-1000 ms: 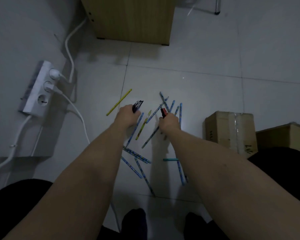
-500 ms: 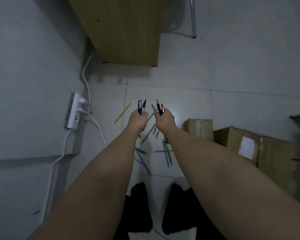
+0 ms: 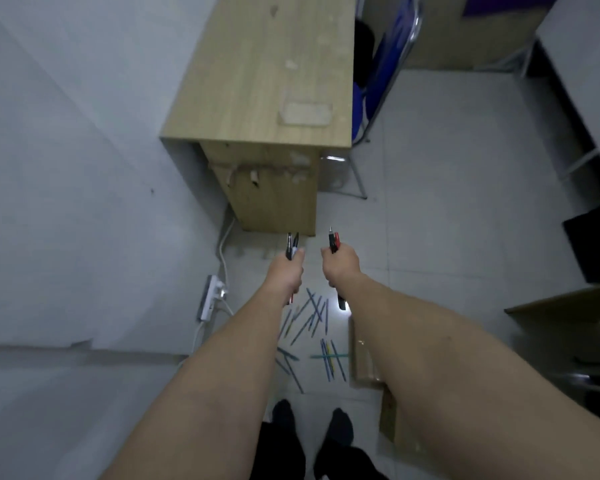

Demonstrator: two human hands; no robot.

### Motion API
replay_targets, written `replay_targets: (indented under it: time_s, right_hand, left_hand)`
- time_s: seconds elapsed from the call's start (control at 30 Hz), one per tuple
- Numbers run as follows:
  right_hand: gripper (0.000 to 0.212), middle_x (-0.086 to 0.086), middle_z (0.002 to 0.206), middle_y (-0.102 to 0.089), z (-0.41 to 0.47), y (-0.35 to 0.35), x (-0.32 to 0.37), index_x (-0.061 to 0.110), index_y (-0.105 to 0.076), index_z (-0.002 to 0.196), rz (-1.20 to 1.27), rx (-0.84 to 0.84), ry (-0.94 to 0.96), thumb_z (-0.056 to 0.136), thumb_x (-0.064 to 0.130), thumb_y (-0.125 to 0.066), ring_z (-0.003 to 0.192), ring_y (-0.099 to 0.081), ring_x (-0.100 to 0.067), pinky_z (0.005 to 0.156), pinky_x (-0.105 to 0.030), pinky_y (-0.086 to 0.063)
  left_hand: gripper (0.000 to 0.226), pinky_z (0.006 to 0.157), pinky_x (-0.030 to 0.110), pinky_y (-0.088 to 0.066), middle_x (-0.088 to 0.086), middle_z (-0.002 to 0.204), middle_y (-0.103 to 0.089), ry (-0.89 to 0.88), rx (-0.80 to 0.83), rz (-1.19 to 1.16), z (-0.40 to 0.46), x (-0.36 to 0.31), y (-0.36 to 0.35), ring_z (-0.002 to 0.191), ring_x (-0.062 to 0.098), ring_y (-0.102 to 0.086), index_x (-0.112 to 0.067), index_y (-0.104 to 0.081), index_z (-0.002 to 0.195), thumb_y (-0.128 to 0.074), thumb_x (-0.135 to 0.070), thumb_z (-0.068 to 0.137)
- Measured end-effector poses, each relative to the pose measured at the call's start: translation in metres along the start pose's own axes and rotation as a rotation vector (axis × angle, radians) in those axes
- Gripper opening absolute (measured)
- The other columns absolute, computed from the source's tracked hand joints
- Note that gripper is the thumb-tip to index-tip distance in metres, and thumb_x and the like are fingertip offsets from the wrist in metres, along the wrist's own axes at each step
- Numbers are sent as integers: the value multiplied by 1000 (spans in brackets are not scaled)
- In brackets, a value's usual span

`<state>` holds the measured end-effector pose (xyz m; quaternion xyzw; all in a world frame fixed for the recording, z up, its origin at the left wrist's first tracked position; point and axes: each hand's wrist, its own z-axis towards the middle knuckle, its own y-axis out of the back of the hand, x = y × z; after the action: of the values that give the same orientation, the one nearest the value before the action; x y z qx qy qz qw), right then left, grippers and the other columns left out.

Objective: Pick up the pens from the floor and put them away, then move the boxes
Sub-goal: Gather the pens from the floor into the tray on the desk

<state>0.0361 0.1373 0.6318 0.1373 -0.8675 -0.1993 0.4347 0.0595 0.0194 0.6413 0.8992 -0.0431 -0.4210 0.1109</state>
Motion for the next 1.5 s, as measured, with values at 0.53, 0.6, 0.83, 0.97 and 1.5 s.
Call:
replay_targets:
  time_s: [0.53, 0.6, 0.83, 0.97, 1.5]
  right_hand:
    - [35, -2, 62, -50, -22, 24, 134, 21, -47, 63, 179, -130, 123, 96, 31, -52, 65, -51, -24, 63, -34, -42]
    - [33, -3, 63, -51, -15, 26, 146, 20, -49, 66, 195, -135, 114, 97, 33, -52, 62, -50, -23, 63, -34, -42]
    - [24, -2, 67, -52, 41, 41, 183, 14, -58, 85, 245, -168, 123, 98, 33, -52, 63, -50, -21, 63, -34, -41]
    - [23, -4, 77, -56, 103, 51, 205, 13, -60, 102, 290, -152, 140, 99, 33, -50, 68, -51, -21, 62, -34, -42]
    - [23, -3, 70, -54, 341, 111, 309, 18, -55, 85, 116, 128, 167, 97, 37, -49, 65, -53, -22, 59, -32, -43]
  left_hand:
    - [25, 55, 27, -41, 4, 75, -57, -291, 2, 143, 3, -145, 74, 63, 18, -52, -13, -61, 98, -52, -36, 98]
    - [30, 57, 27, -41, 4, 78, -59, -309, 8, 153, 12, -157, 77, 67, 19, -54, -12, -63, 98, -54, -40, 97]
    - [22, 63, 31, -44, 4, 69, -54, -299, 49, 166, 67, -192, 69, 61, 21, -52, -19, -55, 82, -54, -35, 97]
    - [27, 68, 31, -43, 1, 81, -62, -282, 5, 145, 109, -223, 56, 74, 17, -57, -18, -60, 92, -53, -43, 97]
    - [34, 65, 28, -41, 15, 92, -68, -85, -242, 281, 293, -361, -3, 84, 33, -64, -6, -66, 105, -62, -37, 93]
